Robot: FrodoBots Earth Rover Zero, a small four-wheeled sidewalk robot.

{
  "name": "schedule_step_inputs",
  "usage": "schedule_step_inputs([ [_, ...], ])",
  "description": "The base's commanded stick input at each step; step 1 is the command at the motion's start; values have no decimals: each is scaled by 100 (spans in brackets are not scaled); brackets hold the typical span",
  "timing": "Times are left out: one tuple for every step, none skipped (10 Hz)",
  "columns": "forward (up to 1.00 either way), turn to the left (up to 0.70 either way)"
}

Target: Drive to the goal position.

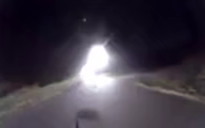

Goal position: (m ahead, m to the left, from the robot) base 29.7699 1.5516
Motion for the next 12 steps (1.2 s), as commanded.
schedule_step_inputs([
  [94, 4],
  [94, 4],
  [94, 4],
  [95, 4],
  [95, 4],
  [94, 8],
  [94, 10],
  [95, 10],
  [95, 10],
  [95, 4],
  [95, 4],
  [95, 5],
])
